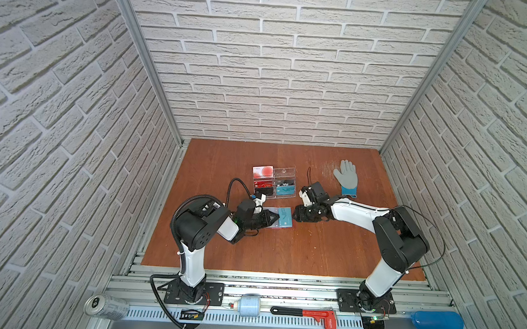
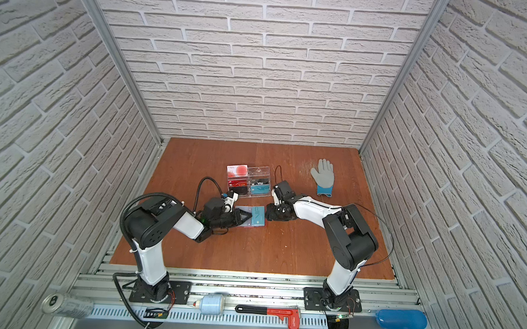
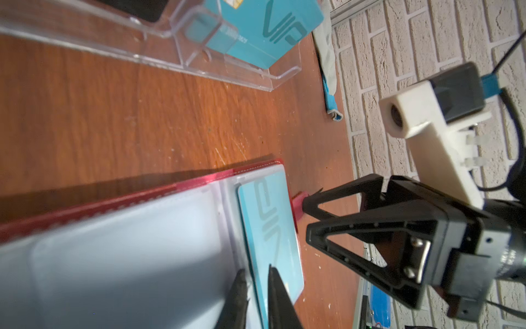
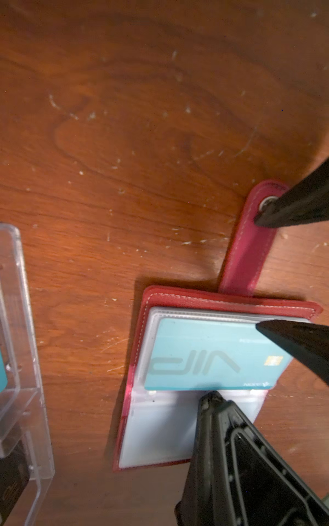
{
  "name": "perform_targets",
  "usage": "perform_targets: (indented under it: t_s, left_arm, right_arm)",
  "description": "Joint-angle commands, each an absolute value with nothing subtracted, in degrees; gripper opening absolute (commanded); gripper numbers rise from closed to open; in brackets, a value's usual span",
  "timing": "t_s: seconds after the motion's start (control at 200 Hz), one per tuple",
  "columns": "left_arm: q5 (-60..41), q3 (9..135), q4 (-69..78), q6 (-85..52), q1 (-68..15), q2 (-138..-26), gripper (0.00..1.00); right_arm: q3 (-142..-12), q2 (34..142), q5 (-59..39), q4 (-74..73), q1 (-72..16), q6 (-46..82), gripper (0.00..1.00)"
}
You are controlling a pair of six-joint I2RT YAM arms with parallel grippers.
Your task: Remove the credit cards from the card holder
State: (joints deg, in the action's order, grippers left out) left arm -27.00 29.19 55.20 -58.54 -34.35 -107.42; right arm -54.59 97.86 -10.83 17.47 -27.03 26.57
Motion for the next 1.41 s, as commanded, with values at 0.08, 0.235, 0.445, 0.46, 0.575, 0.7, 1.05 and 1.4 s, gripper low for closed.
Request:
perform_targets:
  t_s: [0.08,0.235,0.445,0.46,0.575,0.7,1.05,1.4]
  left_arm:
    - [-26.3,27.3,56.0,-57.1,-33.6,-104.9,0.18]
    - [-25.4,26.8,53.4,-56.1,-33.6,-102.7,0.18]
    - [-24.5,26.5,52.3,-55.5,-33.6,-102.2,0.18]
    - [-24.5,26.5,52.5,-55.5,-33.6,-102.3,0.18]
    - [-24.9,26.3,53.8,-56.0,-33.6,-103.2,0.18]
    - [-24.8,26.0,54.5,-56.1,-33.6,-103.1,0.18]
    - [-24.9,26.2,54.0,-56.5,-33.6,-100.6,0.43]
    - [-25.7,28.0,63.6,-62.8,-34.7,-105.5,0.54]
  right_arm:
    - [-51.5,87.4,-4.6,19.1,-26.6,25.1,0.60]
    - [-51.9,90.5,-7.8,20.4,-22.9,25.8,0.62]
    - [-52.8,95.4,-13.6,17.9,-22.4,26.1,0.61]
    - [-52.8,95.8,-14.1,17.5,-22.4,26.2,0.61]
    - [-53.3,98.3,-17.2,15.5,-22.5,26.8,0.57]
    - [-53.8,100.3,-18.3,14.5,-22.6,27.3,0.50]
    - [-54.0,101.4,-17.4,14.8,-22.9,27.7,0.07]
    - [-53.8,101.7,-17.7,14.9,-23.0,28.0,0.06]
